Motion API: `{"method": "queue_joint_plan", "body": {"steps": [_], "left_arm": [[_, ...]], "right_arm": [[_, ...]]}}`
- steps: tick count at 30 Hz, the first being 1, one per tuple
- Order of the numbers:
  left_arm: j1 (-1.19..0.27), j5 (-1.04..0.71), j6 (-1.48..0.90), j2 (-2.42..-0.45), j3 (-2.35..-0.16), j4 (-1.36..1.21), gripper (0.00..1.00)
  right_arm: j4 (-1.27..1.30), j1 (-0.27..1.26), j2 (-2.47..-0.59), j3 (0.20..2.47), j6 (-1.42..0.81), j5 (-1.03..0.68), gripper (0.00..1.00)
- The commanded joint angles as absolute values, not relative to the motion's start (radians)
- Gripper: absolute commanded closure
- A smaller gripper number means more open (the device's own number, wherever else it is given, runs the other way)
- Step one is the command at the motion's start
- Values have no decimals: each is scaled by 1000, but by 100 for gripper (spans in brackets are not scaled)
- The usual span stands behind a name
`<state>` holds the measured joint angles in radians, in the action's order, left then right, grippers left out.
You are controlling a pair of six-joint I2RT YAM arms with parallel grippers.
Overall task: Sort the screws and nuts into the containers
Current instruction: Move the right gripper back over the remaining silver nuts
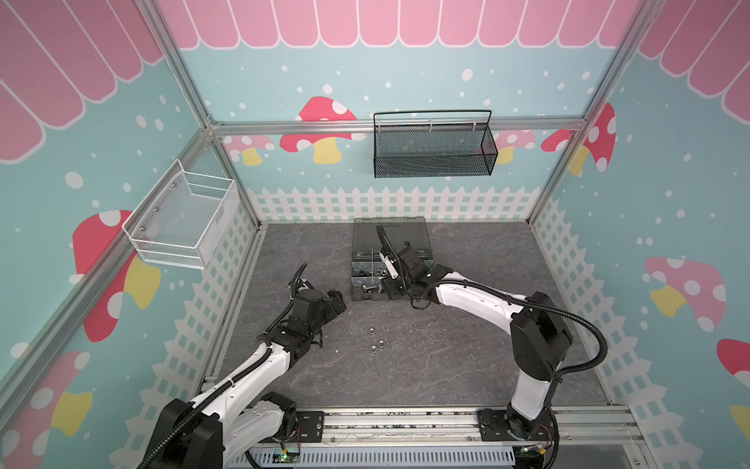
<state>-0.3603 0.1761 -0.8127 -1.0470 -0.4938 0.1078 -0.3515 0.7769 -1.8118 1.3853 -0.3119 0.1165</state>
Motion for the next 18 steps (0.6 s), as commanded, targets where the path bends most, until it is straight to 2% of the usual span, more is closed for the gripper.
{"method": "queue_joint_plan", "body": {"steps": [1, 9, 18], "left_arm": [[-352, 205, -839, -1029, -504, 135, 0], [-351, 220, -852, -1019, -495, 140, 0], [-351, 232, -868, -1020, -488, 144, 0]], "right_arm": [[-372, 815, -1767, 1340, -334, 146, 40], [-396, 897, -1744, 1260, -376, 130, 40], [-422, 976, -1834, 1275, -364, 85, 41]]}}
